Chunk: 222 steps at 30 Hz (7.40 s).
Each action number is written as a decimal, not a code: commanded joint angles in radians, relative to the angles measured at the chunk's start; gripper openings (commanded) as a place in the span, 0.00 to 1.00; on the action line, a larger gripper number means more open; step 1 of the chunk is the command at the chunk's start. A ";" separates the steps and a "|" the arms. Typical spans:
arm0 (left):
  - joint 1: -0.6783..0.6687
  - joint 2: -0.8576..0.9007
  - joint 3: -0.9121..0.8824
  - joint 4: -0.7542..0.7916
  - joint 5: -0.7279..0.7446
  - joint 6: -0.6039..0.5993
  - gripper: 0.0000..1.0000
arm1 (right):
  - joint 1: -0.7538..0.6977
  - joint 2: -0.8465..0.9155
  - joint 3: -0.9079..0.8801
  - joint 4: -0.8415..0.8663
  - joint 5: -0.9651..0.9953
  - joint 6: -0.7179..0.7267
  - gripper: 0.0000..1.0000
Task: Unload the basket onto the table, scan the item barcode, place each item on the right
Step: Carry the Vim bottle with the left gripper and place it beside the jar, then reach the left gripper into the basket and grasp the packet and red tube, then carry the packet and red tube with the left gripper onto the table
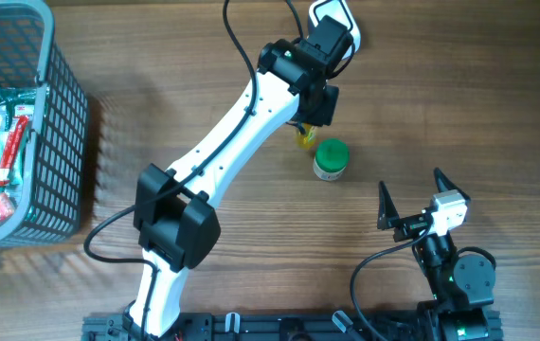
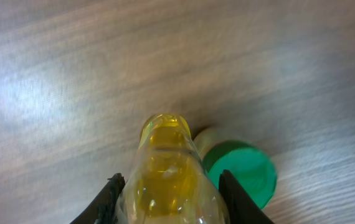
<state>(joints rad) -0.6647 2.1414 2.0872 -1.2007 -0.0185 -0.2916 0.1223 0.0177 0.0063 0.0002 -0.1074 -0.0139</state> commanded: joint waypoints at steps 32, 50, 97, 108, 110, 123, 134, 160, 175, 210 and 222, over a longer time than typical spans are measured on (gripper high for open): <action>-0.128 0.021 0.005 0.051 0.028 -0.031 0.16 | -0.002 0.001 -0.001 0.005 0.003 -0.012 1.00; -0.167 0.129 0.004 0.090 0.006 -0.039 0.38 | -0.002 0.001 -0.001 0.005 0.003 -0.012 1.00; 1.384 -0.220 -0.265 0.080 -0.100 0.499 1.00 | -0.002 0.001 -0.001 0.005 0.003 -0.012 1.00; 1.424 -0.200 -0.589 0.386 -0.053 0.681 1.00 | -0.002 0.001 -0.001 0.005 0.003 -0.012 1.00; 1.424 -0.185 -0.589 0.422 -0.053 0.682 1.00 | -0.002 0.001 -0.001 0.005 0.003 -0.012 1.00; 1.424 -0.032 -0.589 0.495 0.014 0.734 0.82 | -0.002 0.001 -0.001 0.005 0.003 -0.012 1.00; 1.424 -0.031 -0.587 0.503 0.019 0.733 0.11 | -0.002 0.001 -0.001 0.005 0.003 -0.012 1.00; 1.190 -0.789 -0.503 0.587 0.089 0.541 0.04 | -0.002 0.001 -0.001 0.005 0.003 -0.012 1.00; 0.589 -0.803 -0.510 0.190 0.081 0.280 0.04 | -0.002 0.006 -0.001 0.005 0.003 -0.012 1.00; -0.023 -0.154 -0.678 0.345 -0.232 -0.182 0.77 | -0.002 0.006 -0.001 0.005 0.003 -0.012 1.00; 0.077 -0.451 -0.636 0.310 -0.129 -0.055 1.00 | -0.002 0.006 -0.001 0.005 0.003 -0.012 1.00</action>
<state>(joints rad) -0.6453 1.7836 1.4094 -0.8703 -0.1768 -0.3981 0.1223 0.0216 0.0063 0.0002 -0.1074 -0.0139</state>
